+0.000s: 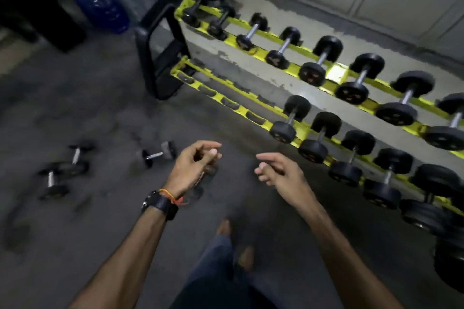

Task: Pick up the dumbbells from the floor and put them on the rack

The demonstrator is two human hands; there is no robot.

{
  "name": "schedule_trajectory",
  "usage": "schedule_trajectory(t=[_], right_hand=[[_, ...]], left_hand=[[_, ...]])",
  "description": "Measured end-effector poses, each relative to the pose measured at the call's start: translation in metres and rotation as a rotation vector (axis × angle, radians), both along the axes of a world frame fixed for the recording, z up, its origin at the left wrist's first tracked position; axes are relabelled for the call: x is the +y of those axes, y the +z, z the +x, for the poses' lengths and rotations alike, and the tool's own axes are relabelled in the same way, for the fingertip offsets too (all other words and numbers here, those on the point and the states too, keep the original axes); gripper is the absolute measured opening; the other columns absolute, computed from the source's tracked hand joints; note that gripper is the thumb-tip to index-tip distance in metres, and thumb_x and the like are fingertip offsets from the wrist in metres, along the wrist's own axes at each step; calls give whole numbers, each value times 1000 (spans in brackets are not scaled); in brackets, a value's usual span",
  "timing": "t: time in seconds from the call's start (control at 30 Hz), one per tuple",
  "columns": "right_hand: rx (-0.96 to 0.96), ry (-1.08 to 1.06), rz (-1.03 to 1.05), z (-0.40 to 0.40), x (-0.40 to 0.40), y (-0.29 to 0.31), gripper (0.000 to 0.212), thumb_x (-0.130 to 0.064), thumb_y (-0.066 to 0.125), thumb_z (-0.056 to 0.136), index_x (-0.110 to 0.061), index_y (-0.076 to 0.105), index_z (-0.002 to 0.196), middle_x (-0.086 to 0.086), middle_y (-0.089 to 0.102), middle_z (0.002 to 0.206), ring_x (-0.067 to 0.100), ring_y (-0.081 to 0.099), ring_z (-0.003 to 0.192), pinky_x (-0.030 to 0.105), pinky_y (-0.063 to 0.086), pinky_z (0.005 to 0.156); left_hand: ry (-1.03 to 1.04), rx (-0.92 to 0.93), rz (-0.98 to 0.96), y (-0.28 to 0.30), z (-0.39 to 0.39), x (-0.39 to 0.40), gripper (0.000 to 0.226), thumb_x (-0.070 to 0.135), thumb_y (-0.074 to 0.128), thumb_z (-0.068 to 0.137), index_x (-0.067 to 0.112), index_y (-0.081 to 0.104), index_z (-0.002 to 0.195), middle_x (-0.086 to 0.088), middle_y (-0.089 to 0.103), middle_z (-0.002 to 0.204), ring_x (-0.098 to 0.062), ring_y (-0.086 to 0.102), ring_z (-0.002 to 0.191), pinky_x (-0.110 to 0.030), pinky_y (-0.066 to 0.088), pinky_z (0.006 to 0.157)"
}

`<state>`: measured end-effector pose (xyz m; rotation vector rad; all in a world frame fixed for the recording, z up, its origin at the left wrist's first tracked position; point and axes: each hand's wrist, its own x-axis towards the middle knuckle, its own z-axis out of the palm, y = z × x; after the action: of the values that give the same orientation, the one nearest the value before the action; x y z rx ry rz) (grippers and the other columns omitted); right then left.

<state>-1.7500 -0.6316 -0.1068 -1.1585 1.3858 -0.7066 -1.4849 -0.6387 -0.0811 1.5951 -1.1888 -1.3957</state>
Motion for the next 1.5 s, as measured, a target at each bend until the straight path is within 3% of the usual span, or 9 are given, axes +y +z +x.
schedule_trajectory(t=[0.13,0.4,0.57,0.77,0.93,1.13,1.33,1.5], right_hand=[[2,164,-3,94,36,6,21,-20,65,104,-33,73,119,0,82,98,18,78,87,29,60,80],[-5,379,22,302,99,-1,21,-15,64,105,-32,72,114,-3,82,91,10,75,78,22,56,71],[34,454,-20,454,139,-10,18,-18,67,104,-32,74,113,-1,83,92,14,77,78,28,60,72],[9,518,-73,622,176,-1,22,-16,65,105,-34,73,114,2,82,96,16,77,82,25,56,71],[23,577,-69,728,184,7,20,-19,66,105,-28,74,120,1,83,96,16,78,84,25,59,73],[60,591,-38,835,155,-30,20,-16,67,104,-29,74,116,3,83,92,16,75,80,27,57,72],[21,501,51,924,112,-58,20,-11,63,106,-18,72,122,3,83,89,10,75,75,19,55,64],[4,406,63,991,82,-60,18,-10,62,106,-18,72,119,3,82,85,8,74,69,17,54,61]], left_hand=[[138,-67,-14,9,93,76,22,13,62,106,10,72,125,-7,80,103,-3,74,86,-17,56,74],[375,-153,-12,13,298,213,16,24,65,105,28,74,118,3,82,104,-18,78,98,-30,58,82],[444,-140,-53,10,442,276,16,24,66,104,29,74,117,2,82,103,-13,77,96,-23,55,82],[441,-176,-103,7,599,318,16,26,66,103,34,74,115,7,82,102,-9,76,93,-31,55,88],[467,-164,-83,0,699,329,16,26,65,103,34,74,114,8,82,101,-10,77,93,-32,55,87],[448,-161,-27,-27,802,316,15,29,66,103,36,74,113,10,81,102,-10,76,92,-33,57,86],[374,-216,55,-21,901,281,14,30,66,104,35,75,113,11,81,102,-7,76,94,-33,58,89],[321,-214,69,-19,984,242,15,29,66,104,35,75,113,9,81,103,-10,77,98,-44,59,99]])
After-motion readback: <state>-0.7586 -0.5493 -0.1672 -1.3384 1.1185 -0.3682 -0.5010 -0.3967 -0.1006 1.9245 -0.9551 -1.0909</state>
